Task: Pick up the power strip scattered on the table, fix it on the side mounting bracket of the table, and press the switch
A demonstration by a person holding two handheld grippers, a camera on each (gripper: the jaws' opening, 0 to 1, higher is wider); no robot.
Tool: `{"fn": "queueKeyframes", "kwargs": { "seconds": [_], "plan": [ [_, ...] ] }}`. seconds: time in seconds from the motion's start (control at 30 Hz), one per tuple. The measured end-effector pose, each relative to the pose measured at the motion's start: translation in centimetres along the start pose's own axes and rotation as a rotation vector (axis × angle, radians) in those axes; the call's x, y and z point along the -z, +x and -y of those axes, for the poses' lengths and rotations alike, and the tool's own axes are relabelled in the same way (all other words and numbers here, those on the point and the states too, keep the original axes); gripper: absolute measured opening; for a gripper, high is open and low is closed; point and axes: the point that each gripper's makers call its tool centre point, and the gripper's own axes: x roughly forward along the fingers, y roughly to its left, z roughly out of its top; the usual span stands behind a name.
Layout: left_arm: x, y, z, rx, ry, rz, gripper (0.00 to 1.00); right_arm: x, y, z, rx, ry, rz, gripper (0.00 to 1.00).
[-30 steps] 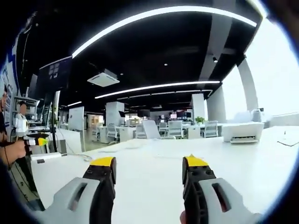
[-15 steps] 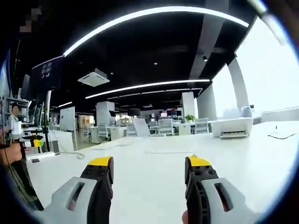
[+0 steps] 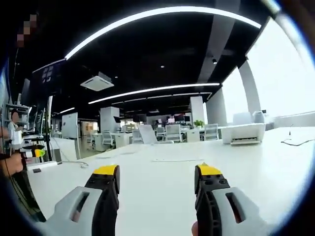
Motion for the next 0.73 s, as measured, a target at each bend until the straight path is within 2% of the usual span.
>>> {"fn": "queueKeyframes", "kwargs": {
  "seconds": [0.5,0.73],
  "plan": [
    [-0.01,0.07,0.08,0.002,0.001,0.006,0.63,0.13,0.24,-0.21,-0.005,0.011,0.000,0.57],
    [-0.01,0.12,0.19,0.005,0.003,0.007,0.63,-0.60,-0.23,-0.18,-0.005,0.026,0.020,0.57]
  ]
}}
